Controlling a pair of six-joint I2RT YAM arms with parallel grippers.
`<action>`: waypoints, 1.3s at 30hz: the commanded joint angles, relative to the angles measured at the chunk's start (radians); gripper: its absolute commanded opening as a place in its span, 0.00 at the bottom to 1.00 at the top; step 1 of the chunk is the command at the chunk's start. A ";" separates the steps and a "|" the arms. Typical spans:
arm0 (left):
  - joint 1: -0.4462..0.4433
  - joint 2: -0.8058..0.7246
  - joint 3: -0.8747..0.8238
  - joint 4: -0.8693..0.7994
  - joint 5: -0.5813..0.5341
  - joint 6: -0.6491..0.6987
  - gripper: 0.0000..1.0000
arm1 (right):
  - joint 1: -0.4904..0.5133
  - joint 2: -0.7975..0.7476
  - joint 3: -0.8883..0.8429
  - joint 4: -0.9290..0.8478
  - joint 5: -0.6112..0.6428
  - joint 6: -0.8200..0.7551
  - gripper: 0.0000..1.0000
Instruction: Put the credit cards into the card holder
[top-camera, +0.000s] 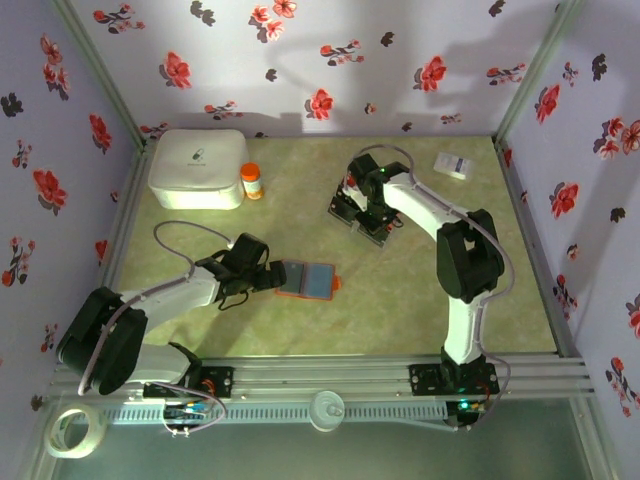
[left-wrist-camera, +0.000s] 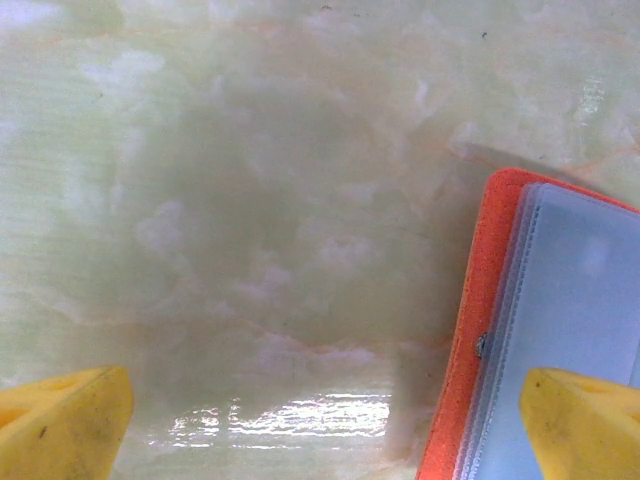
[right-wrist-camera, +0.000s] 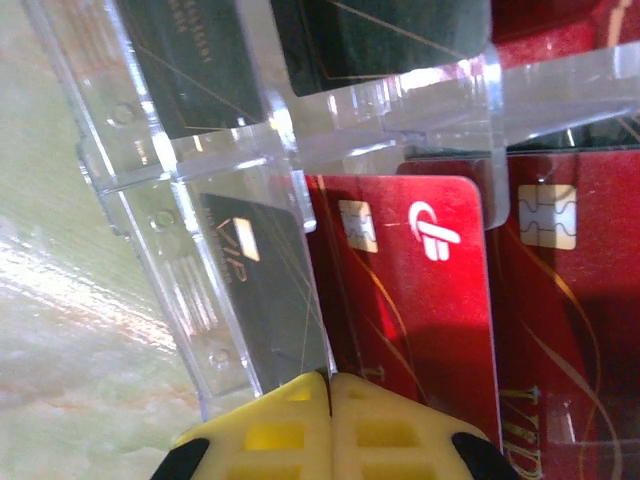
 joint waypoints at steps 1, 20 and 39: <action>-0.007 -0.022 0.021 -0.033 0.003 0.014 1.00 | -0.002 -0.034 0.021 -0.035 -0.050 -0.014 0.05; -0.009 -0.012 0.094 -0.089 0.000 0.075 1.00 | 0.048 -0.222 0.009 -0.040 -0.180 0.055 0.00; -0.093 0.156 0.261 -0.186 -0.096 0.207 1.00 | 0.112 -0.694 -0.853 1.017 -0.406 0.948 0.00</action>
